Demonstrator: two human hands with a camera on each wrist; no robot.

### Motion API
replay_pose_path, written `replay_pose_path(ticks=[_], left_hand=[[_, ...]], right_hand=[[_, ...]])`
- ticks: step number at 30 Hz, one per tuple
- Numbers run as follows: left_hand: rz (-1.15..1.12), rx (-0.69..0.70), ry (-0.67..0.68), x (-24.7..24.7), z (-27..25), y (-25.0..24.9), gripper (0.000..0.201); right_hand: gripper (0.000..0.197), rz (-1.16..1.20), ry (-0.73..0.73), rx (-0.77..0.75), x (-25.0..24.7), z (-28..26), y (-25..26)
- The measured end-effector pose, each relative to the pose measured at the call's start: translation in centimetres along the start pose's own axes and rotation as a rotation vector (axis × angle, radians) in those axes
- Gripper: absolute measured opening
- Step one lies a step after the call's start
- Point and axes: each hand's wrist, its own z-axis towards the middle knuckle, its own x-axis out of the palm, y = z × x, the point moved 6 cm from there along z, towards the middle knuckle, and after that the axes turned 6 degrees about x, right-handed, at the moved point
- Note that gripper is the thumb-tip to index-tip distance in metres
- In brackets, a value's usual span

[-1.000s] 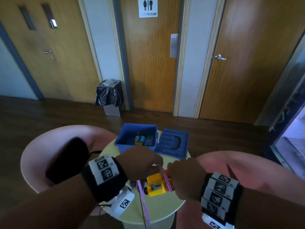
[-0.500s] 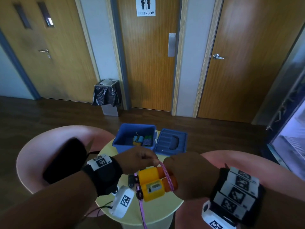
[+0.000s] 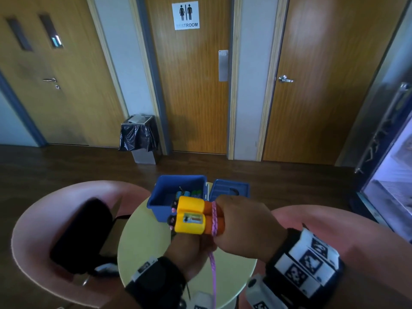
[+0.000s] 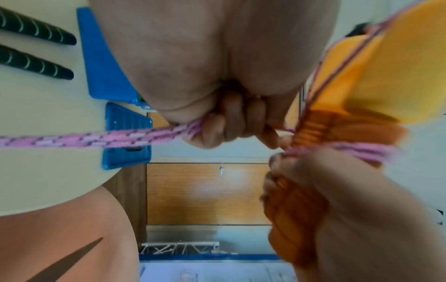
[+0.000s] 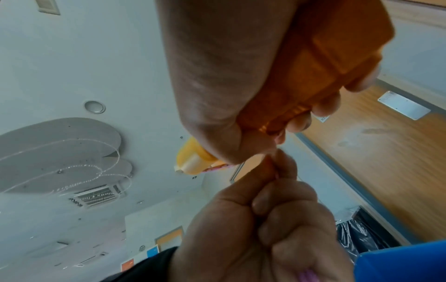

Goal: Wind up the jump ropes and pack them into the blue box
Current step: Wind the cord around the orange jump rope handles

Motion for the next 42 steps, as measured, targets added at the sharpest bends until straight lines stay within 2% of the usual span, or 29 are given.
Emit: replay_pose_path(ticks=[3, 4, 6, 8, 10, 11, 16, 19, 23, 25, 29, 31, 33, 37, 42], left_hand=[[0.142, 0.059, -0.015, 1.5, -1.1, -0.5, 0.060], [0.212, 0.092, -0.066, 1.4, -1.2, -0.8, 0.060], [0.337, 0.206, -0.073, 2.0, -1.5, -2.0, 0.042], [0.397, 0.254, -0.097, 1.3, -0.7, -1.9, 0.054], [0.478, 0.373, -0.107, 0.7, -0.5, -2.0, 0.028], [0.529, 0.377, -0.073, 0.6, -0.4, -1.6, 0.028], [0.634, 0.278, 0.014, 1.3, -1.1, -1.0, 0.037], [0.677, 0.207, 0.088, 1.5, -1.0, -0.1, 0.035], [0.690, 0.057, 0.181, 1.7, -1.3, 2.9, 0.027], [0.743, 0.007, 0.232, 1.9, -1.7, 3.8, 0.025], [0.823, -0.048, 0.306, 1.6, -1.9, 3.1, 0.025], [0.897, -0.046, 0.341, 1.5, -1.7, 2.1, 0.028], [1.056, 0.002, 0.380, 1.3, -1.3, 1.1, 0.027], [1.507, 0.222, 0.516, 1.5, -0.8, -1.3, 0.015], [1.620, 0.372, 0.558, 1.3, 0.0, -3.2, 0.018]], right_hand=[[0.030, 0.015, -0.018, 0.060, 0.5, 0.7, -0.5], [0.030, 0.017, -0.027, 0.079, 0.7, 0.9, -0.6], [0.028, 0.025, -0.038, 0.110, 0.9, 1.2, -0.7], [0.028, 0.052, -0.030, 0.126, 1.1, 1.4, -0.7], [0.027, 0.083, -0.016, 0.136, 1.2, 1.6, -0.7], [0.027, 0.089, -0.015, 0.145, 1.2, 1.8, -0.8], [0.034, 0.051, 0.035, 0.188, 1.6, 2.8, -2.7], [0.033, 0.002, 0.090, 0.198, 2.6, 3.1, -3.1], [0.018, -0.063, 0.085, 0.242, 3.4, 4.1, -4.3], [0.019, -0.113, 0.096, 0.280, 4.2, 4.5, -5.1], [0.029, -0.269, 0.177, 0.317, 6.2, 4.5, -6.3], [0.024, -0.326, 0.217, 0.292, 7.3, 4.1, -6.3], [0.018, -0.383, 0.252, 0.267, 8.2, 3.7, -6.0], [0.020, -0.412, 0.357, 0.176, 10.2, 2.7, -5.1], [0.014, -0.430, 0.483, 0.010, 11.6, 1.2, -3.5]])
